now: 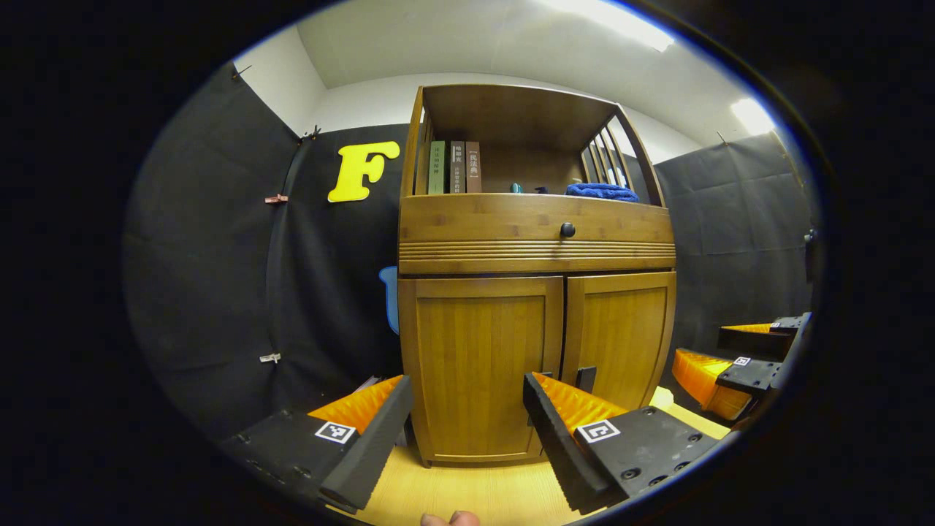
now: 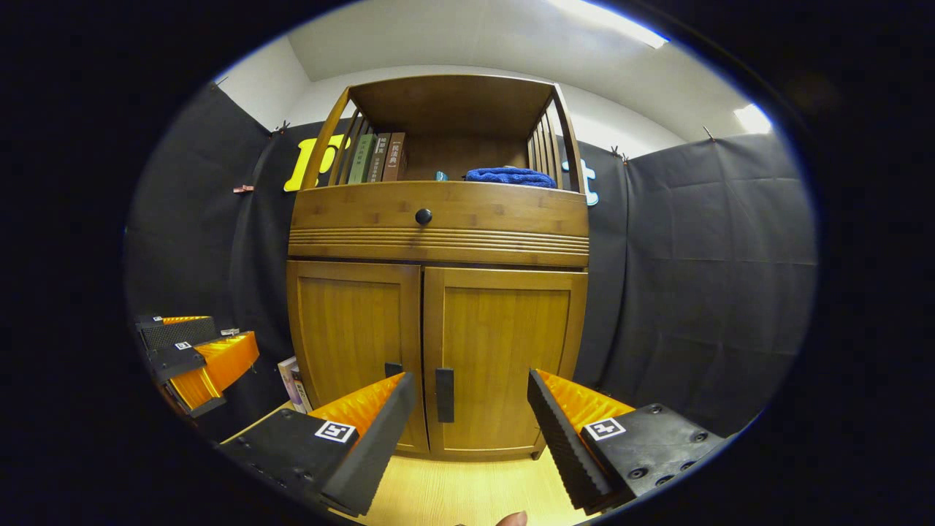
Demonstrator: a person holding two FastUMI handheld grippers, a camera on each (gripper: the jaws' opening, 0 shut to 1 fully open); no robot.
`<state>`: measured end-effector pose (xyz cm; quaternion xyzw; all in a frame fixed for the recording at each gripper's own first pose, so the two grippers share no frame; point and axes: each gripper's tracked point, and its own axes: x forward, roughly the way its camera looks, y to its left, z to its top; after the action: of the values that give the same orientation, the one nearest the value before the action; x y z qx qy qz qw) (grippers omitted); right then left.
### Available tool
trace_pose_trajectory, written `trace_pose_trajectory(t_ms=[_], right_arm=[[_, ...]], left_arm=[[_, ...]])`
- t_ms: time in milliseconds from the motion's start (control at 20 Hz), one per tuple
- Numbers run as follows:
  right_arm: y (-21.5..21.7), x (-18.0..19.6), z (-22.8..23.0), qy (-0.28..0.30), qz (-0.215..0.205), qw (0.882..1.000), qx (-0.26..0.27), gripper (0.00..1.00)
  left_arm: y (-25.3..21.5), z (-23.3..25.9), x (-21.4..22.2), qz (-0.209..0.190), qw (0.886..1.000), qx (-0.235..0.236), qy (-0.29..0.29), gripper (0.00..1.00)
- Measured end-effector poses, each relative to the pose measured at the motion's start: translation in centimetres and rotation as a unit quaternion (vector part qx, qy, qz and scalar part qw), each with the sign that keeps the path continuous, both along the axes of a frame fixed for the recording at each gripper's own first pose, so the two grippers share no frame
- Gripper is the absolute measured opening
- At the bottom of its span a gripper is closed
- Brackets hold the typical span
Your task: Open the right door of the double-door shoe cabinet with the right hand, and open the left door with the left hand.
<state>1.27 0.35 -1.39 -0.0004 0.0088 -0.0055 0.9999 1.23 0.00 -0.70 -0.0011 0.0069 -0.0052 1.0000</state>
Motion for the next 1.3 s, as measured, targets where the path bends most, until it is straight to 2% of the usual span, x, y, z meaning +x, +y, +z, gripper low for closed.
trace_pose_trajectory(t_ms=[100, 150, 200, 250, 450, 600, 750, 1000, 1100, 1150, 1200, 1250, 1300], right_arm=[[0.2, 0.6, -0.2, 0.001, 0.002, 1.000, 0.000, 0.99], [0.3, 1.1, -0.4, 0.002, 0.004, 1.000, -0.001, 0.95], [0.4, 1.7, -0.7, 0.003, 0.006, 1.000, 0.001, 0.97], [0.6, 2.4, -1.1, 0.006, 0.011, 1.000, 0.007, 0.99], [0.8, 5.7, -2.1, 0.015, 0.029, 0.999, 0.039, 0.96], [1.3, 9.1, -4.4, 0.024, 0.035, 0.998, 0.035, 0.99], [1.8, 12.0, -7.3, 0.037, 0.042, 0.998, 0.018, 0.98], [3.2, 15.8, -11.5, 0.062, 0.066, 0.996, 0.023, 0.97], [3.3, 16.9, -12.8, 0.073, 0.066, 0.995, 0.026, 0.91], [3.3, 17.9, -13.7, 0.079, 0.063, 0.995, 0.028, 0.80], [3.4, 18.6, -14.4, 0.085, 0.060, 0.994, 0.031, 0.75], [3.2, 18.9, -15.0, 0.090, 0.056, 0.994, 0.030, 0.63], [3.2, 19.2, -15.3, 0.094, 0.056, 0.994, 0.028, 0.61]], left_arm=[[-0.1, -0.2, 0.1, -0.001, 1.000, -0.003, 0.002, 0.94], [-0.2, -0.3, 0.2, -0.001, 1.000, -0.003, 0.004, 0.93], [-0.2, -0.3, 0.3, -0.002, 1.000, -0.003, 0.004, 0.93], [-0.2, -0.3, 0.5, -0.001, 1.000, 0.000, 0.004, 0.93], [-0.1, -0.7, 1.6, 0.007, 1.000, 0.001, 0.004, 0.93], [0.0, -1.2, 2.6, 0.014, 1.000, -0.002, 0.008, 0.93], [0.1, -1.4, 3.7, 0.025, 1.000, -0.010, 0.011, 0.94], [0.7, -1.8, 5.3, 0.044, 0.999, -0.012, 0.012, 0.93], [1.0, -2.2, 5.8, 0.050, 0.999, -0.012, 0.016, 0.93], [1.1, -2.5, 6.2, 0.053, 0.998, -0.012, 0.019, 0.93], [1.2, -2.7, 6.4, 0.057, 0.998, -0.012, 0.021, 0.93], [1.3, -2.9, 6.7, 0.059, 0.998, -0.012, 0.023, 0.93], [1.4, -3.0, 6.8, 0.062, 0.998, -0.012, 0.026, 0.93]])
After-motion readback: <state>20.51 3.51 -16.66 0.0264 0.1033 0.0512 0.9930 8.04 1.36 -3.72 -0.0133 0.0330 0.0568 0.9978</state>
